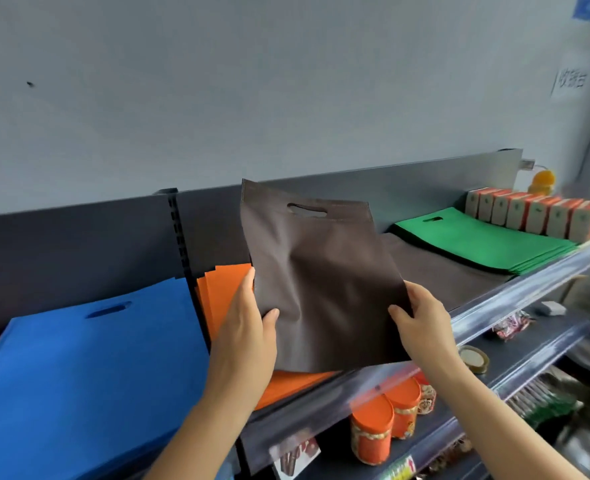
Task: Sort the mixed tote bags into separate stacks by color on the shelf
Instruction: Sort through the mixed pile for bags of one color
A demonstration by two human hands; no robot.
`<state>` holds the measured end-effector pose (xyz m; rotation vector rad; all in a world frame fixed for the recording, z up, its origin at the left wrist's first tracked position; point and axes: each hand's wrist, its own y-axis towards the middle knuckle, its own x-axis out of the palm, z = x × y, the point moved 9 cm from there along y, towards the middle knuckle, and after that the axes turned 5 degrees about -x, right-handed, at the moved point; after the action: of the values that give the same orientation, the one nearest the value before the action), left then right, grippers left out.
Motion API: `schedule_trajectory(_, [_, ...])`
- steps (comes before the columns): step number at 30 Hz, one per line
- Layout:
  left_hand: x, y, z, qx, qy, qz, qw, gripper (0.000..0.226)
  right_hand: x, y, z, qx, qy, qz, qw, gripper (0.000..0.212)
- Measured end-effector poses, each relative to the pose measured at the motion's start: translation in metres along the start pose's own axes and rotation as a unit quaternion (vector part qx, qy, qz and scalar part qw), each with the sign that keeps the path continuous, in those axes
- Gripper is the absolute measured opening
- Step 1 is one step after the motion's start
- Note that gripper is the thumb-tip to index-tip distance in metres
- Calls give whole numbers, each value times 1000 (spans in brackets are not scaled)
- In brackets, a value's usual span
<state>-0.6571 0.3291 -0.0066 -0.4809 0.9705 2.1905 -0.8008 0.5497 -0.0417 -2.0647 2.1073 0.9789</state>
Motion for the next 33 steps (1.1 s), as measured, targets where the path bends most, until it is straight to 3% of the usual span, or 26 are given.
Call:
schedule_trajectory(8, [81,28,48,7,42,-20,999,63,-44,74,48,-38,-55,-19,998,40])
schedule_trajectory(15, [171,39,88,-52,62,-84,993,65,-78,160,111,-33,-160,-74,984,50])
schedule_trajectory(22, [229,29,69,-109,283,-174,937,52,-62,187,158,-73,-289,-173,939,42])
schedule_trajectory(28, [228,29,67,-113,270,-149,944,50,-55,187,152,-114,-383,-182,899,33])
schedule_trajectory(33, [227,30,71,-94,225,-124,962,45,-48,177,120,-162,-281,-149,934,41])
